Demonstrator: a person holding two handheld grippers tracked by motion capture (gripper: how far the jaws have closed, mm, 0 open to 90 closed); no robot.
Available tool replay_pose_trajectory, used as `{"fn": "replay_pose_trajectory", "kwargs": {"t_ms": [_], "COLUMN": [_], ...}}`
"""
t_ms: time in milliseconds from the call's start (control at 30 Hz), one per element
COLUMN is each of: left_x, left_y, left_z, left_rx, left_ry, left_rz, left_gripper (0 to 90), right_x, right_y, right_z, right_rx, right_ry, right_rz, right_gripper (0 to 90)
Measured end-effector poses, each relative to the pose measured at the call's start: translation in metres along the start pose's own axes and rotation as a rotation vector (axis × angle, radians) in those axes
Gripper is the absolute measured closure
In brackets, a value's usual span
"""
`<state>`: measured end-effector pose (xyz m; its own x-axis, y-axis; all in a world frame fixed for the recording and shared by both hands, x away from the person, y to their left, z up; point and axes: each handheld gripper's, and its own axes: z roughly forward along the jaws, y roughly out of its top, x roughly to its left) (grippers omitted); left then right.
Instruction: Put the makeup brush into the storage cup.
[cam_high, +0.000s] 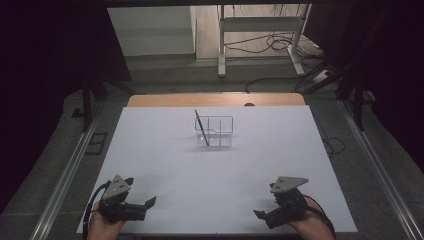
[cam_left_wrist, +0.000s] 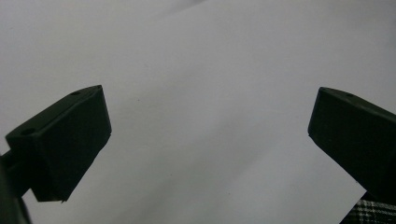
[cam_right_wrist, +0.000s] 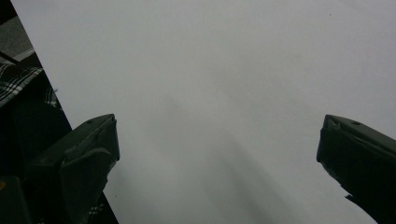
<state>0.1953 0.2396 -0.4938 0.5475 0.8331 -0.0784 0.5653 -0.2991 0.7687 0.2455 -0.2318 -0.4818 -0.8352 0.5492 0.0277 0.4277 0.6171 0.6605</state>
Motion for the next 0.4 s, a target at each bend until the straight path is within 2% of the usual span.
{"fn": "replay_pose_trajectory", "kwargs": {"t_ms": [233, 400], "left_x": [0.0026, 0.002], "left_y": [-0.0005, 0.0004], "left_z": [0.0012, 0.0024], "left_rx": [0.004, 0.008], "left_ry": [-0.005, -0.002], "left_rz": [-0.021, -0.016], "left_gripper": [0.3, 0.5], "right_x": [0.0008, 0.0004], "right_y": [-0.0002, -0.0008], "right_z": [0.0017, 0.003], "right_rx": [0.013, 0.021], "right_ry": [0.001, 0.004], "right_rz": [-0.007, -0.011], "right_gripper": [0.0, 0.0]}}
